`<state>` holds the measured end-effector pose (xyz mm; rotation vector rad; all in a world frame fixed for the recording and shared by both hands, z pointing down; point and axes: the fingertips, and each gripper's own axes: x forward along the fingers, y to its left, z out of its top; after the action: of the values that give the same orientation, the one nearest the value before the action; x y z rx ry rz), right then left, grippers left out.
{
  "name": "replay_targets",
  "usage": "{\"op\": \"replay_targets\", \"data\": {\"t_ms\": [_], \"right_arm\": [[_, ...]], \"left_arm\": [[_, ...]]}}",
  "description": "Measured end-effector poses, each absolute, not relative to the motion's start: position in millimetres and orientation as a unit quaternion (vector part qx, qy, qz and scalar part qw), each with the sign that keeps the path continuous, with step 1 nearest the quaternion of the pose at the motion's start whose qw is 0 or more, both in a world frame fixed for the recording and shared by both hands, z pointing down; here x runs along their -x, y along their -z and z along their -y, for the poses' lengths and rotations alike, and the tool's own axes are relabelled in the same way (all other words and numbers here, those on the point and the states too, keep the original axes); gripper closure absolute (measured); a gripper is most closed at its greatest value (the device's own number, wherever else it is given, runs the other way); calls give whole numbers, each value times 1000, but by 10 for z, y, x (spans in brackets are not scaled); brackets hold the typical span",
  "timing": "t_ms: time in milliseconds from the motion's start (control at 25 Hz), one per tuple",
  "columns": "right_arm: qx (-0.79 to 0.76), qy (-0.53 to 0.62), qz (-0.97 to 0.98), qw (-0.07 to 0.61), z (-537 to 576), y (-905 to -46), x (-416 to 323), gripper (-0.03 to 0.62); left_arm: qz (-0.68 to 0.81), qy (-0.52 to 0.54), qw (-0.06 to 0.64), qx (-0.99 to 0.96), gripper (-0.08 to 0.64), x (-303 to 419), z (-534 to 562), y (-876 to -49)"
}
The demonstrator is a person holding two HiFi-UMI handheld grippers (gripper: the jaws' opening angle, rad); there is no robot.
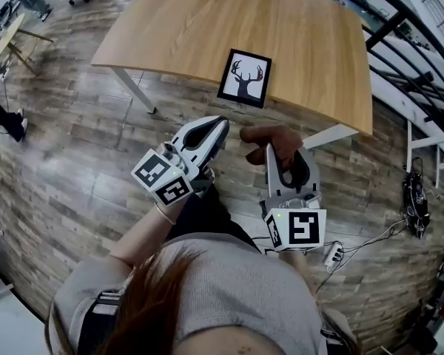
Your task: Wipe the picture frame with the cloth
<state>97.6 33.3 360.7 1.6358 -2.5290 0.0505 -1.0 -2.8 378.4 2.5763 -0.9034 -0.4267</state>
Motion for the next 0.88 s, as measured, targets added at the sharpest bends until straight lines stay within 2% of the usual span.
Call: {"op": "replay_targets", "data": {"t_ms": [240,600,880], "right_arm": [[-522,-8,852,52,-822,-3519,-870,459],[-548,8,836,36,-1247,-3272,-839,459],[-558,11,829,23,-1497,-3173,-527,459]], "left_arm": [[354,159,169,-906,552,29,-550,-3647],[366,150,139,-908,552,79,-933,-3436],[355,139,99,-919,552,248,-1149,-3210]]}}
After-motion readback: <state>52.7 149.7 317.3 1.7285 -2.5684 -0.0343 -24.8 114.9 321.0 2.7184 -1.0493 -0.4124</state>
